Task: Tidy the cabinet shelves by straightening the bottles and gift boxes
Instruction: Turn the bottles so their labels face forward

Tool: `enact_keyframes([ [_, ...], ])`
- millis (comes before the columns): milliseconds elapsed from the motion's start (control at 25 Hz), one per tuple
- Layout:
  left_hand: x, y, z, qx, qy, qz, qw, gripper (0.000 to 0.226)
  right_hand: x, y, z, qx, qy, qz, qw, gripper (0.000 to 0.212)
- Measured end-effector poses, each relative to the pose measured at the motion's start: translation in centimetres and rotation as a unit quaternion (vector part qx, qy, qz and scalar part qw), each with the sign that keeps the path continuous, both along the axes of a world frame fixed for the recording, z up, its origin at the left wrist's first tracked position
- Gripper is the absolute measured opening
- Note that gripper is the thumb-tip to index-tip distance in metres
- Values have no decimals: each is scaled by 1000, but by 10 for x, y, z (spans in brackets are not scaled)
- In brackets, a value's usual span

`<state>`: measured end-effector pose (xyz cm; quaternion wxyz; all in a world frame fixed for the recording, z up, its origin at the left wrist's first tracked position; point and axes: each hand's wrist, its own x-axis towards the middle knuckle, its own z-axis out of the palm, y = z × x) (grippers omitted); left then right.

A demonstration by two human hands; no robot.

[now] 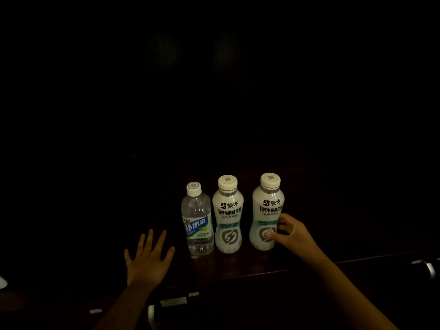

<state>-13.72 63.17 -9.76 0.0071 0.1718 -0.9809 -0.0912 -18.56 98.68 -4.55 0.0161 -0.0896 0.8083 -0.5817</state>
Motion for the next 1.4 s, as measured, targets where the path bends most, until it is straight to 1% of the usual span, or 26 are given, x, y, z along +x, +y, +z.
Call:
enact_keyframes([
  [200,0,-1,2,-2,-7,-3,1000,63,0,-5,3,2,1,29,1000,47],
  [480,2,1,5,8,-7,-4,1000,63,-3,-16,4,29,-8,24,999,48],
  [1160,2,3,9,2,-13,-3,1000,62,-2,-16,1,37,-16,30,999,51],
  [1320,-1,5,13,-1,-32,-1,999,62,-3,-17,7,41,-21,32,998,51],
  [1400,-3,4,21,-7,-58,-3,998,63,-5,-17,10,49,-24,33,998,50],
])
